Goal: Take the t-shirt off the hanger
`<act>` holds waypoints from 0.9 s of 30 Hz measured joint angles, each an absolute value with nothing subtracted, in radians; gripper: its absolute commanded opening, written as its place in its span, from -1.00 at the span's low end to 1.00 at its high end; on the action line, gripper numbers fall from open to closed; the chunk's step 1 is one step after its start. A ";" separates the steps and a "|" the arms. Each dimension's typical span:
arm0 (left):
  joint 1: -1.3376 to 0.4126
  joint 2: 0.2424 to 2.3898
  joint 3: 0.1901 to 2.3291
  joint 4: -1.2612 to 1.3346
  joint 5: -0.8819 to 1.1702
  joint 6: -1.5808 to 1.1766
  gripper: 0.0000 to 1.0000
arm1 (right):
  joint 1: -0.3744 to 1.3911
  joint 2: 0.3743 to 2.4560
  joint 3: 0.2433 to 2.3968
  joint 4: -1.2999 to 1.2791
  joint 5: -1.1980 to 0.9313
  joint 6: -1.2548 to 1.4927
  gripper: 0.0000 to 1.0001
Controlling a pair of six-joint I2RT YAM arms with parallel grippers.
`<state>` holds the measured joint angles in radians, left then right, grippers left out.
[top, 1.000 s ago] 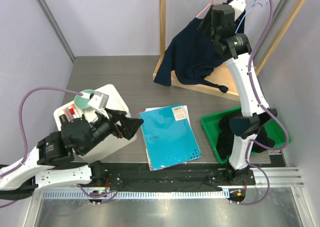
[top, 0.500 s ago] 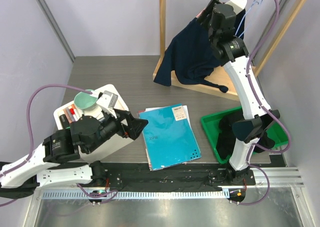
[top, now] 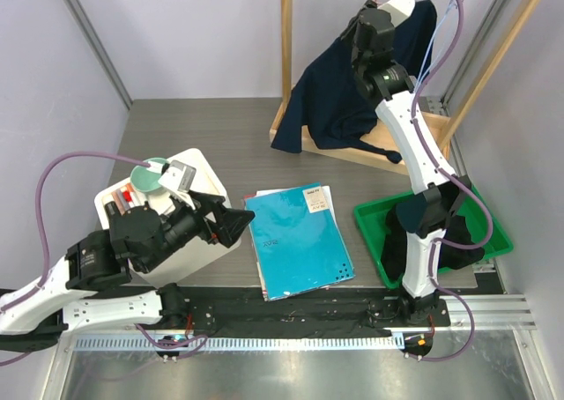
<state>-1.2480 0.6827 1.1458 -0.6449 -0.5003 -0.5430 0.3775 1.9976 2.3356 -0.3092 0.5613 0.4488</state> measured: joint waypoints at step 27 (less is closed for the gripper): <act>-1.248 0.746 1.199 -0.645 -0.460 -0.569 0.80 | 0.377 1.628 2.057 -0.355 0.382 0.621 -0.99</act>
